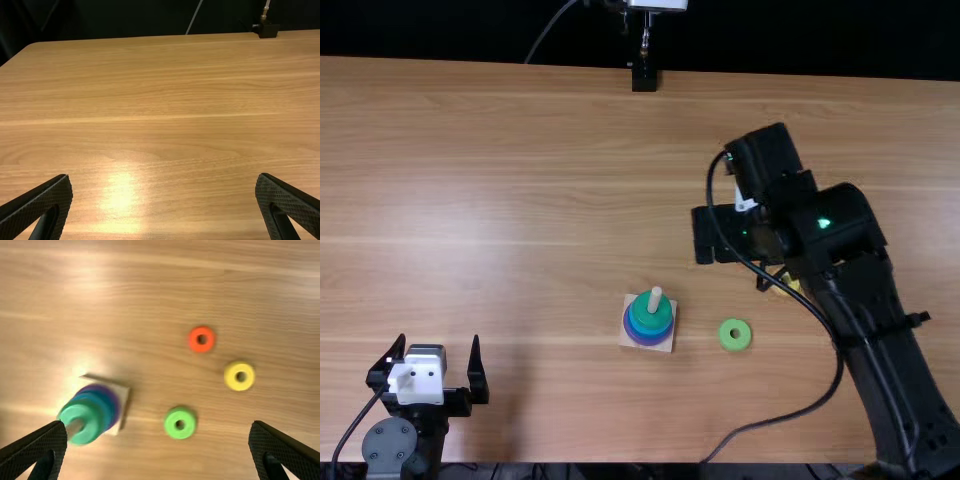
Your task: Build the Hanoi tower: stack the rings onto the peg from bottom to top in this color order: purple, dark blue, light blue, dark green, light green, yellow, orange.
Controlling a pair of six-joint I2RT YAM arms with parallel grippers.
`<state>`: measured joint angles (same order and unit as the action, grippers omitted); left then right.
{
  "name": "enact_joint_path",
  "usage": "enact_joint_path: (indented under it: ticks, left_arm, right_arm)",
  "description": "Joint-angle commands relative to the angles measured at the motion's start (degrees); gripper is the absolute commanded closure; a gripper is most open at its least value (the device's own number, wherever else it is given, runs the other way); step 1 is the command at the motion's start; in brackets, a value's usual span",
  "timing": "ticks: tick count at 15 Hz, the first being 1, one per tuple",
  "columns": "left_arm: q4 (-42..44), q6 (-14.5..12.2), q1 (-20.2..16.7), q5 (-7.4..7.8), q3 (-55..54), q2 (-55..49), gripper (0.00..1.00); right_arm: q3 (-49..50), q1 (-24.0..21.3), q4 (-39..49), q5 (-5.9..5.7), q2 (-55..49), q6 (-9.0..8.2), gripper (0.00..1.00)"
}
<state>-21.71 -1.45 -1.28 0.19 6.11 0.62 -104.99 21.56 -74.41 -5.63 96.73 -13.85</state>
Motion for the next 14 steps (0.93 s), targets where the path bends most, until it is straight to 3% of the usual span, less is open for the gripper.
enact_joint_path:
  ticks: [1,6,10,13,14]
  left_arm:
    - [-3.8,-0.1,-0.7,-0.08,-6.1,-0.6,0.00]
    - [-3.8,-0.1,-0.7,-0.08,-6.1,-0.6,0.00]
    - [-3.8,-0.1,-0.7,-0.08,-6.1,-0.6,0.00]
    - [-3.8,-0.1,-0.7,-0.08,-6.1,-0.6,0.00]
    - [-3.8,0.0,-0.7,-0.08,-6.1,-0.6,0.00]
  right_arm:
    - [6.0,-1.3,2.8,-2.07,-2.5,-0.60,0.00]
    - [24.4,-1.4,13.6,-1.97,-8.2,-0.60,0.00]
    - [34.1,-1.4,15.8,-2.18,-9.4,-0.81,0.00]
    - [36.7,-1.2,15.2,-1.65,-9.1,-0.71,0.00]
    - [36.8,-1.2,15.1,-0.70,-8.9,-0.71,0.00]
